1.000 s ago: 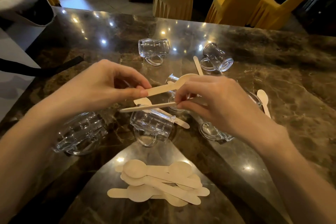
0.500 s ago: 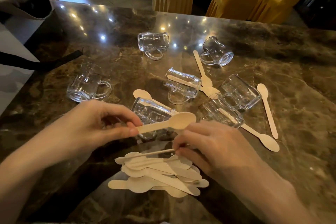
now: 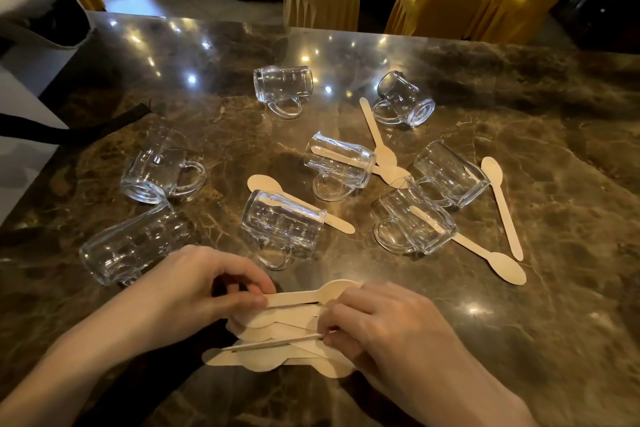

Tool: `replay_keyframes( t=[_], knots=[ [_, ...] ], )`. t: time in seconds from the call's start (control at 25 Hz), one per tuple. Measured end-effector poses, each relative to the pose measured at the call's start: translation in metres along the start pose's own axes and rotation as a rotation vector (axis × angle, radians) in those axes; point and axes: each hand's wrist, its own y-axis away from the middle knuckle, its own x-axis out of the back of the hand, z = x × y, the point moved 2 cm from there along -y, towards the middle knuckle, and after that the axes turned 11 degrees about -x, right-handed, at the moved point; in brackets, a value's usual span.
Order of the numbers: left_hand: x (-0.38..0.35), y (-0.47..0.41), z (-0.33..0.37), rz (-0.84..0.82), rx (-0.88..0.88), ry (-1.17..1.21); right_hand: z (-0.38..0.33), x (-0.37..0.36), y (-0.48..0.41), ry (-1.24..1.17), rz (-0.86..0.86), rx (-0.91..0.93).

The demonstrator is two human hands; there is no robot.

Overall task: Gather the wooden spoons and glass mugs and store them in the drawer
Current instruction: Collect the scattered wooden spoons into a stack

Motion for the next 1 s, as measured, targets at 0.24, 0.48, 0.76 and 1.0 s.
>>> replay_keyframes(
  t=[0.24,0.48,0.76,1.0],
  knots=[
    [-0.003,-0.004,-0.004,0.018,-0.02,-0.122,0.006,-0.006,-0.003,0.001,-0.008,-0.057],
    [-0.006,-0.006,-0.007,-0.008,-0.078,-0.253,0.008,-0.008,-0.005,0.034,-0.019,-0.064],
    [0.005,-0.007,0.0,-0.101,-0.142,-0.382,0.009,0.001,-0.012,-0.021,-0.131,-0.091],
    [0.049,-0.029,0.027,-0.264,-0.245,-0.36,0.035,0.058,-0.045,-0.218,-0.175,-0.153]
  ],
)
